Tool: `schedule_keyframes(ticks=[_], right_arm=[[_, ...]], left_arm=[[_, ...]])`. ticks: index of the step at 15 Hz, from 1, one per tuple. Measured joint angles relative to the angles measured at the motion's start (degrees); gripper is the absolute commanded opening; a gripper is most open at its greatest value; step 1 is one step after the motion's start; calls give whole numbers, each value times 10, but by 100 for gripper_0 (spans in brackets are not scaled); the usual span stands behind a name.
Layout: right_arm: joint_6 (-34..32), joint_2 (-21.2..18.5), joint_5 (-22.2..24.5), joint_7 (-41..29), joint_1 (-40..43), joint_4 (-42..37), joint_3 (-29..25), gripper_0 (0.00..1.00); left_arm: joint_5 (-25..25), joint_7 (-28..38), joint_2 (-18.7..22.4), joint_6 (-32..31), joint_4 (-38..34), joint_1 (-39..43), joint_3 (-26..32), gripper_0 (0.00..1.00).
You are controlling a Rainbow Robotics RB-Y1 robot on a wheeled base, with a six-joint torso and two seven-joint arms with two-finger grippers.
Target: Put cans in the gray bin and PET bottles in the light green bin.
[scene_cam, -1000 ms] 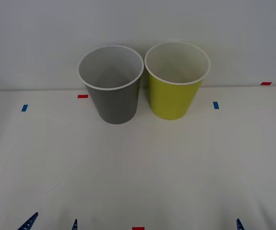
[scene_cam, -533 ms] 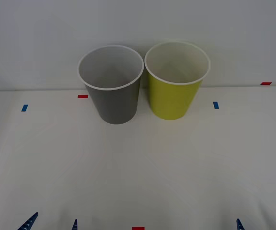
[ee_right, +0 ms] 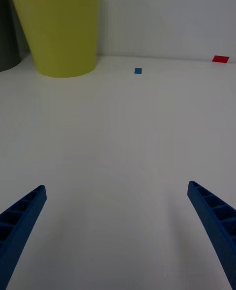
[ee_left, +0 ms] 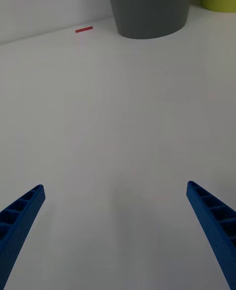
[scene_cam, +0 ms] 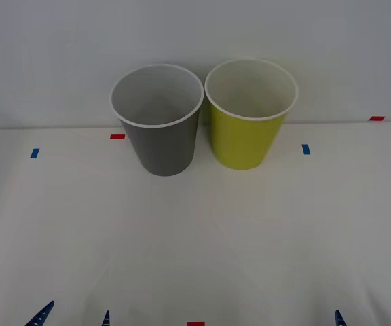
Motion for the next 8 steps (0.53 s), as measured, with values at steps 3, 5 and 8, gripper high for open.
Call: schedule_keyframes(ticks=[3,5,8], right_arm=[[0,0,0,0,0,0,0,100],[0,0,0,0,0,0,0,100],[0,0,0,0,0,0,0,100]], left_arm=[[0,0,0,0,0,0,0,100],[0,0,0,0,0,0,0,100],[0,0,0,0,0,0,0,100]])
